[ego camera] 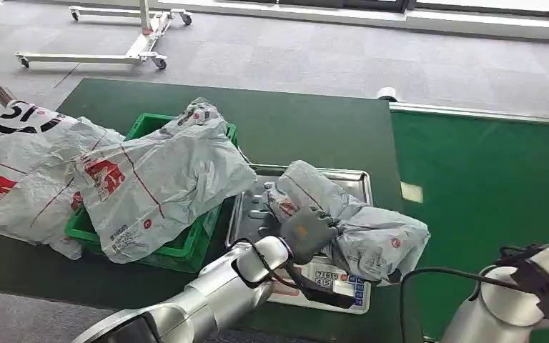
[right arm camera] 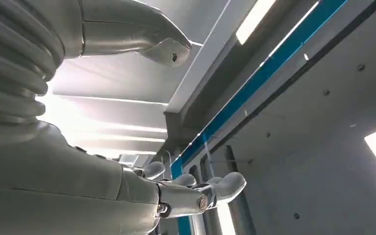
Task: Moved the parcel from conveyor to table for the left to box.
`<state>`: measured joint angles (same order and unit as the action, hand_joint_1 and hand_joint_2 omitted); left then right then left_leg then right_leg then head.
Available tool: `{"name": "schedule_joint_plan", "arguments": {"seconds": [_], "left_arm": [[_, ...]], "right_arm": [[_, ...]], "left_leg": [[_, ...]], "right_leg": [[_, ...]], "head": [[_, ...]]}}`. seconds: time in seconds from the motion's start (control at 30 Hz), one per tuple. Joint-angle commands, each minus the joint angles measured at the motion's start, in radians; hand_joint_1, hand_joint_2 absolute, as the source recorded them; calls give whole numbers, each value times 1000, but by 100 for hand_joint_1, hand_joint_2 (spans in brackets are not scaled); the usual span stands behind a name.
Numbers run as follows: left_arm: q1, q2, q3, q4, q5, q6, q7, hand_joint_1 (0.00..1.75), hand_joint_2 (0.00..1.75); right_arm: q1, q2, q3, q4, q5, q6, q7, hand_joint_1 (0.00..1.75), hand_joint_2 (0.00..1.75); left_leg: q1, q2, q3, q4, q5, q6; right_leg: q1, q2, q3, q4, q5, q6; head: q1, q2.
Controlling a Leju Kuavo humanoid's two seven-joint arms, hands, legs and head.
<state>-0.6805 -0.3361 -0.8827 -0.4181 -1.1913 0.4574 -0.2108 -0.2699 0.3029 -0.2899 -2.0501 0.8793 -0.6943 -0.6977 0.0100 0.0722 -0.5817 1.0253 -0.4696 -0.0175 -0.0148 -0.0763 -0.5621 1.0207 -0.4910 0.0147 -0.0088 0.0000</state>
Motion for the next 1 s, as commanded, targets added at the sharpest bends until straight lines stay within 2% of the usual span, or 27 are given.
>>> {"name": "schedule_joint_plan", "arguments": {"seconds": [0.03,0.1,0.13,0.17,0.2,0.23,0.27,0.3,0.33,0.37,0.43,0.47,0.5,0.6,0.67,0.7,0.73,0.77,0.83,0.9,0.97,1.0], "left_arm": [[-33,95,87,-202,-162,241,262,175,175],[-26,166,191,-372,-274,241,346,175,175],[-26,166,191,-372,-274,241,346,175,175],[-26,201,254,-449,-321,241,371,175,175],[-7,232,309,-544,-362,241,396,175,175],[-7,232,309,-544,-362,241,396,175,175],[13,290,360,-667,-380,241,421,175,175],[25,317,364,-718,-380,241,438,175,175],[25,317,364,-718,-380,241,438,175,175],[48,367,382,-813,-380,241,467,175,175],[60,417,386,-911,-380,241,514,175,175],[71,438,395,-950,-380,241,528,175,175],[74,476,412,-999,-380,241,555,175,175],[90,492,433,-1001,-380,241,577,175,175],[96,480,435,-947,-380,241,597,175,175],[95,473,445,-810,-380,241,631,175,175],[95,473,445,-810,-380,241,631,175,175],[32,418,466,-581,-380,241,662,175,175],[-8,373,522,-420,-379,241,670,175,175],[-16,349,648,-329,-317,241,615,175,175],[-22,350,669,-290,-331,241,615,175,175],[-19,338,728,-270,-319,241,592,175,175]], "right_arm": [[-9,46,-37,24,-1,-4,0,0,175],[-6,46,-48,18,-2,-4,0,0,175],[-6,46,-48,18,-2,-4,0,0,175],[-4,46,-53,13,0,-4,0,0,175],[1,46,-56,7,-1,-4,0,0,175],[1,46,-56,7,-1,-4,0,0,175],[11,46,-54,-2,1,-4,0,0,175],[15,46,-53,-4,2,-4,0,0,175],[15,46,-53,-4,2,-4,0,0,175],[21,46,-52,-5,2,-4,0,0,175],[23,46,-53,-4,6,-4,0,0,175],[24,46,-54,-3,7,-4,0,0,175],[27,46,-57,-3,9,-4,0,0,175],[38,46,-64,-12,9,-4,0,0,175],[56,46,-70,-27,3,-4,0,0,175],[61,46,-76,-33,-6,-4,0,0,175],[61,46,-76,-33,-6,-4,0,0,175],[62,46,-86,-39,-12,-4,0,0,175],[61,46,-96,-39,-19,-4,0,0,175],[61,46,-110,-33,-29,-4,0,0,175],[58,46,-115,-30,-28,-4,0,0,175],[47,46,-130,-18,-30,-4,0,0,175]], "left_leg": [[0,-3,-3,0,1,0],[0,-5,-3,-2,3,1],[1,-2,-3,0,2,0],[0,-2,-3,-1,2,0],[1,-2,-2,0,1,0],[0,-2,-3,-1,2,0],[1,0,-3,0,1,-1],[0,-1,-2,-1,2,-1],[1,1,-2,0,1,-1],[1,2,-2,-2,2,-2],[1,1,-1,-1,2,-2],[1,2,-1,-3,2,-2],[1,1,-1,-2,2,-2],[1,1,-1,-3,2,-2],[1,-1,0,-3,3,-2],[1,-2,0,-3,3,-2],[1,-4,1,-5,4,-2],[0,-3,2,-4,3,-2],[1,-8,1,-6,5,-1],[1,-9,0,-5,6,-2],[1,-9,0,-6,7,-1],[1,-8,-1,-6,8,-1]], "right_leg": [[0,7,-4,0,2,-1],[0,9,-4,-1,3,-2],[0,9,-5,0,2,-2],[0,11,-5,0,3,-2],[1,8,-3,0,2,-2],[0,11,-5,0,3,-2],[1,9,-5,1,2,-2],[0,9,-4,0,2,-2],[1,8,-4,1,1,-2],[1,12,-5,1,3,-3],[1,10,-4,1,2,-2],[1,15,-6,1,3,-3],[1,10,-5,2,2,-2],[1,14,-6,1,2,-3],[1,11,-4,0,2,-3],[1,7,-3,1,1,-2],[1,8,-2,-1,2,-2],[0,6,-1,0,1,-2],[0,4,0,-2,2,-2],[1,3,-1,-2,2,-2],[0,6,-2,-3,4,-3],[1,9,-3,-4,6,-3]], "head": [[0,0],[0,0],[0,0],[0,0],[0,0],[0,0],[0,0],[0,0],[0,0],[0,0],[0,0],[0,0],[0,0],[0,0],[0,0],[0,0],[0,0],[0,0],[0,0],[0,0],[0,0],[0,0]]}}
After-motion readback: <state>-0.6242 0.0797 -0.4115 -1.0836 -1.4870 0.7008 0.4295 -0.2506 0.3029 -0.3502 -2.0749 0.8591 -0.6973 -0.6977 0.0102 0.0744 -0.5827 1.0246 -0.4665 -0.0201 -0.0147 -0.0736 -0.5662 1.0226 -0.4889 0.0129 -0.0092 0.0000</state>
